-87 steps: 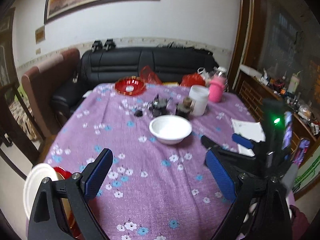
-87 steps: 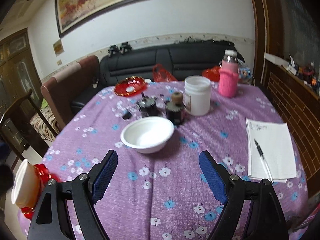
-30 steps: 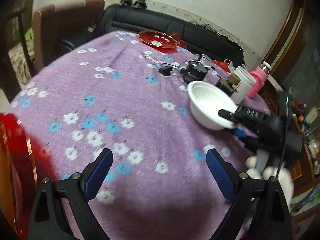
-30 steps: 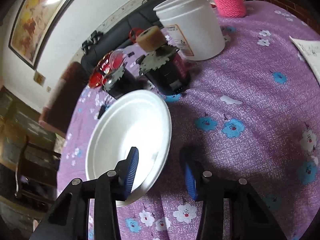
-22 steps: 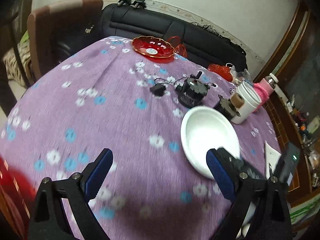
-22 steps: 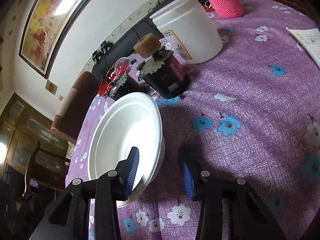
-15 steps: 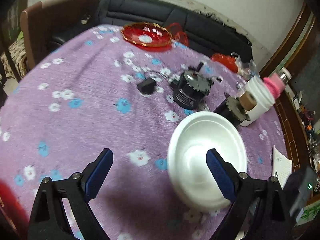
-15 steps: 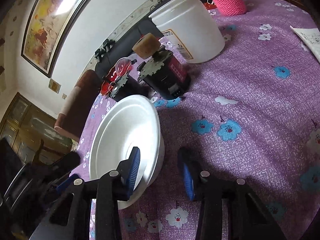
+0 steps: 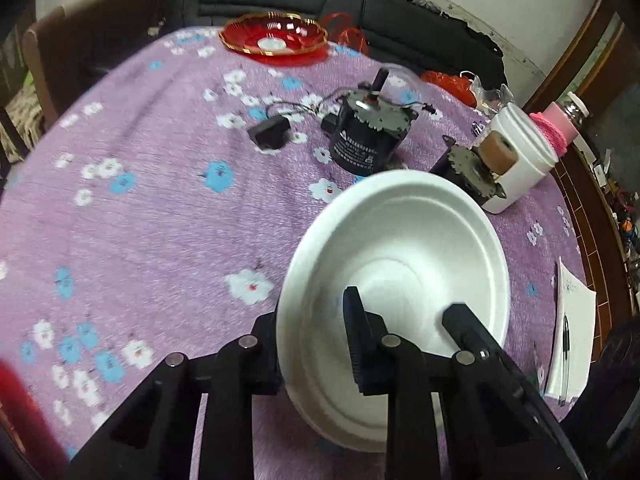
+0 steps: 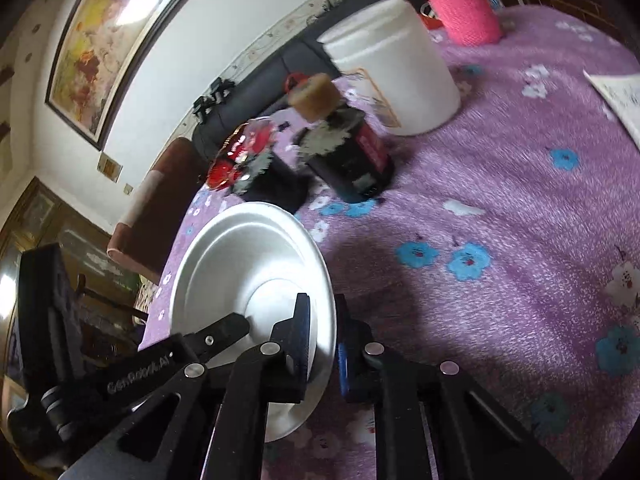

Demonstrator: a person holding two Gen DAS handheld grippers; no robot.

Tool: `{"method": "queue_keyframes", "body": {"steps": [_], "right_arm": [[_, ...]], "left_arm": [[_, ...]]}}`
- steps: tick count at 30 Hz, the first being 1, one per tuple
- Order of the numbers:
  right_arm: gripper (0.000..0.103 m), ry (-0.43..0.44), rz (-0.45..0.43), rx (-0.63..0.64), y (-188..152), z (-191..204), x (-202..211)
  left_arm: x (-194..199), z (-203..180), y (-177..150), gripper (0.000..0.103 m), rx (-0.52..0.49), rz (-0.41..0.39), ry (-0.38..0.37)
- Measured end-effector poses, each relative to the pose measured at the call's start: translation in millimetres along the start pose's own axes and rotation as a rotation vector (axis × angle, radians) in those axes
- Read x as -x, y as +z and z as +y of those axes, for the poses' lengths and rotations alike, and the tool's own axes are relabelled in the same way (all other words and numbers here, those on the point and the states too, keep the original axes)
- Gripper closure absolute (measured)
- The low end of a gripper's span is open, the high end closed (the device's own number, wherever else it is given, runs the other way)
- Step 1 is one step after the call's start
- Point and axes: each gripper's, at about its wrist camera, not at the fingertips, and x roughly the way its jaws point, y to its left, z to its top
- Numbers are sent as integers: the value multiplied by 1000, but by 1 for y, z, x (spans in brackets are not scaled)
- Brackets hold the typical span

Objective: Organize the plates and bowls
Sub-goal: 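Carry the small white bowl with the right tool onto the stack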

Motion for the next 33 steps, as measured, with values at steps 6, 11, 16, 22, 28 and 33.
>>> {"method": "queue_keyframes", "body": {"steps": [6,11,16,22,28,33], "right_arm": [[91,57,-10,90,-8,35,9],[91,126,17,147,-22,68,19],[91,126,29,218,-48,102,48],[91,123,9,281,-79,123,97],[91,122,-7,348,-114,149,132],[91,141,3,392,-139,176,144]], "left_arm": [[48,15,-18,79,17,-28,29],[99,36,-37,79,15,-95,72],[140,54,-60,79,37,-138,57],[182,61,-96,79,20,-199,11],[216,80,-132,79,18,-244,4],[244,112,-155,79,55,-266,-7]]}}
